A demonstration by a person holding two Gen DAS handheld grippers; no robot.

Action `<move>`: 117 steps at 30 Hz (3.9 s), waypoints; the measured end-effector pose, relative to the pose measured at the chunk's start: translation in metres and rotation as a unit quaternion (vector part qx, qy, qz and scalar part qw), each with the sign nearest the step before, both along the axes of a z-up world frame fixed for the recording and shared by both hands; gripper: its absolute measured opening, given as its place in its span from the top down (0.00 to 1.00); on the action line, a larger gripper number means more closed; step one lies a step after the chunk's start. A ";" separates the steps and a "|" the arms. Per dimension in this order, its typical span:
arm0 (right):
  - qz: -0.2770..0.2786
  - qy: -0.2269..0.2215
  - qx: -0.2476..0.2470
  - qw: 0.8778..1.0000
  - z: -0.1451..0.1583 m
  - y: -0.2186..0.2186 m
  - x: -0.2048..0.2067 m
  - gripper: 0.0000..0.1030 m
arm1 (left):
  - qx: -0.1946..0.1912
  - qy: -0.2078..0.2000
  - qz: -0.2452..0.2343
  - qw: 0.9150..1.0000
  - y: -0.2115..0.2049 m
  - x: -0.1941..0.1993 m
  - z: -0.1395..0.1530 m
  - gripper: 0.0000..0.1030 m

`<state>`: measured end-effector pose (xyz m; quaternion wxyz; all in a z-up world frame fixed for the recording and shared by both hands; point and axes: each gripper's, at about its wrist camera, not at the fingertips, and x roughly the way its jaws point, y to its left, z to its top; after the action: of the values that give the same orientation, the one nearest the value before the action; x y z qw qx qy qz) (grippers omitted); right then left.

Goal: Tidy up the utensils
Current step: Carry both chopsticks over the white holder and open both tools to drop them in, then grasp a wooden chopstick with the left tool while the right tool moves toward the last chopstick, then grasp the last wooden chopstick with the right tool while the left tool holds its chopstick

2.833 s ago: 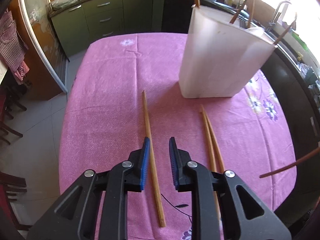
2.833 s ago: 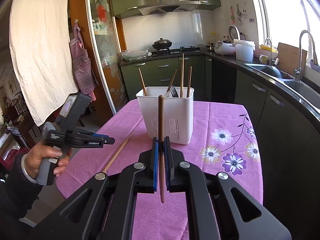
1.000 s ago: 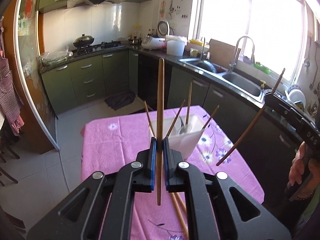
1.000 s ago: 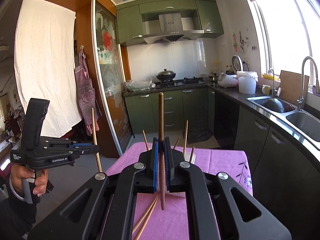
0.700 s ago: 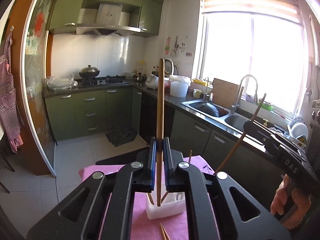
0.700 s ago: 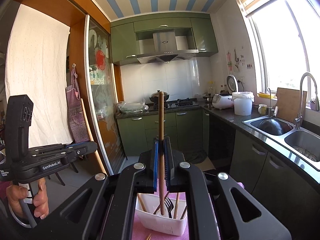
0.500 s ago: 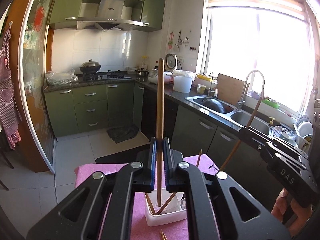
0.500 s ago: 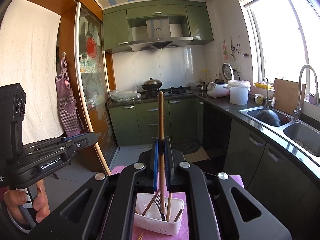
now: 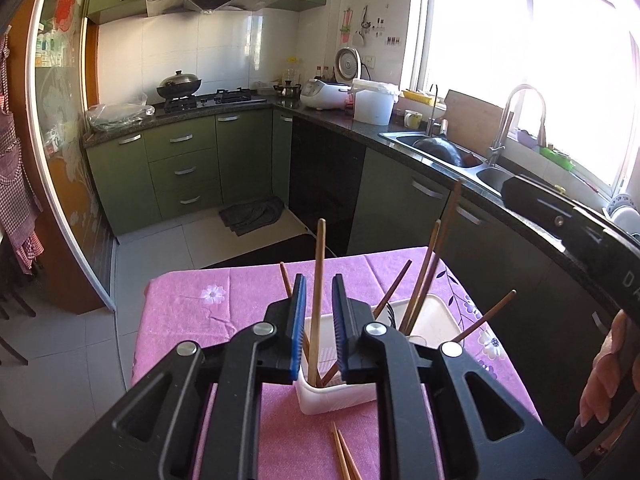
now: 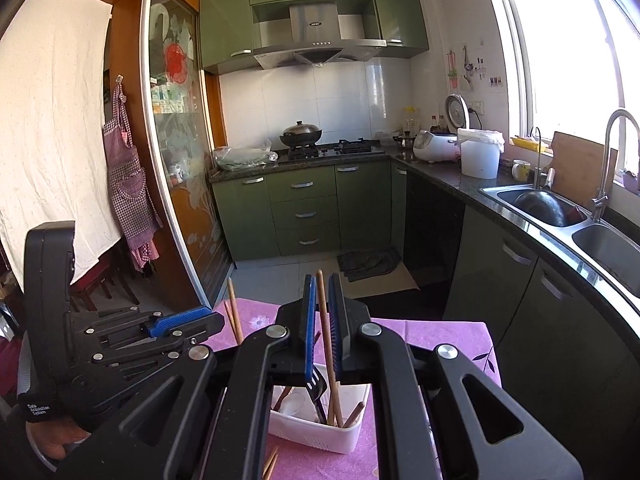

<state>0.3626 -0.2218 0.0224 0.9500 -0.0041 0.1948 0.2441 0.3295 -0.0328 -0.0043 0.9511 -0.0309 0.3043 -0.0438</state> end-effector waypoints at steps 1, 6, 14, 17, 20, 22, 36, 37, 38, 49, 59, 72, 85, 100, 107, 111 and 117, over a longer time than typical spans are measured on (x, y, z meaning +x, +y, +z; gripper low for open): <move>0.004 -0.010 0.004 1.000 0.006 -0.004 -0.012 0.93 | -0.002 -0.003 0.000 1.000 0.001 -0.005 0.003 0.87; 0.022 -0.044 0.010 0.999 0.017 -0.025 -0.075 0.86 | 0.004 -0.006 -0.007 1.000 -0.001 -0.044 0.011 0.74; -0.007 0.045 -0.033 0.998 -0.084 -0.059 -0.126 0.76 | -0.005 0.146 -0.031 0.989 -0.016 -0.088 -0.073 0.74; -0.022 0.096 -0.051 0.994 -0.132 -0.066 -0.122 0.76 | -0.013 0.202 -0.036 0.979 -0.023 -0.089 -0.114 0.75; -0.029 0.129 -0.065 0.989 -0.167 -0.069 -0.119 0.76 | -0.029 0.253 -0.036 0.966 -0.028 -0.083 -0.148 0.79; -0.029 0.144 -0.066 0.987 -0.182 -0.073 -0.118 0.76 | -0.028 0.275 -0.031 0.960 -0.031 -0.079 -0.165 0.80; -0.030 0.171 -0.043 0.984 -0.198 -0.091 -0.108 0.73 | 0.016 0.316 -0.010 0.948 -0.046 -0.050 -0.195 0.90; -0.029 0.172 -0.042 0.984 -0.199 -0.091 -0.107 0.73 | 0.019 0.317 -0.011 0.948 -0.047 -0.049 -0.194 0.90; -0.028 0.174 -0.041 0.984 -0.200 -0.091 -0.107 0.73 | 0.022 0.319 -0.012 0.947 -0.049 -0.048 -0.195 0.90; -0.028 0.179 -0.034 0.983 -0.201 -0.093 -0.108 0.73 | 0.036 0.322 -0.012 0.946 -0.056 -0.033 -0.197 0.93; -0.032 0.185 -0.036 0.982 -0.201 -0.095 -0.106 0.69 | 0.012 0.238 0.002 0.971 -0.020 -0.073 -0.138 0.94; 0.056 0.245 -0.073 0.965 -0.221 -0.020 -0.082 0.68 | 0.010 0.108 -0.005 0.994 0.002 -0.161 -0.072 0.94; 0.078 0.308 -0.171 0.933 -0.251 0.073 -0.045 0.68 | 0.015 0.072 0.002 0.997 0.017 -0.185 -0.068 0.94; 0.049 0.285 -0.185 0.939 -0.260 0.081 -0.039 0.93 | 0.007 0.063 -0.004 0.998 0.025 -0.192 -0.069 0.94; 0.045 0.220 -0.122 0.967 -0.197 0.048 -0.057 0.93 | 0.007 0.064 -0.002 0.998 0.026 -0.193 -0.068 0.94; 0.041 0.163 -0.085 0.982 -0.155 0.024 -0.084 0.93 | 0.009 0.063 -0.003 0.998 0.026 -0.194 -0.067 0.94; 0.035 0.109 -0.058 0.992 -0.124 -0.010 -0.130 0.94 | 0.015 0.061 -0.004 0.998 0.026 -0.198 -0.066 0.94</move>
<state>0.2326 -0.2313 -0.1011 0.9121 -0.0394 0.3110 0.2643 0.1318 -0.0072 -0.0699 0.9309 -0.0180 0.3627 -0.0405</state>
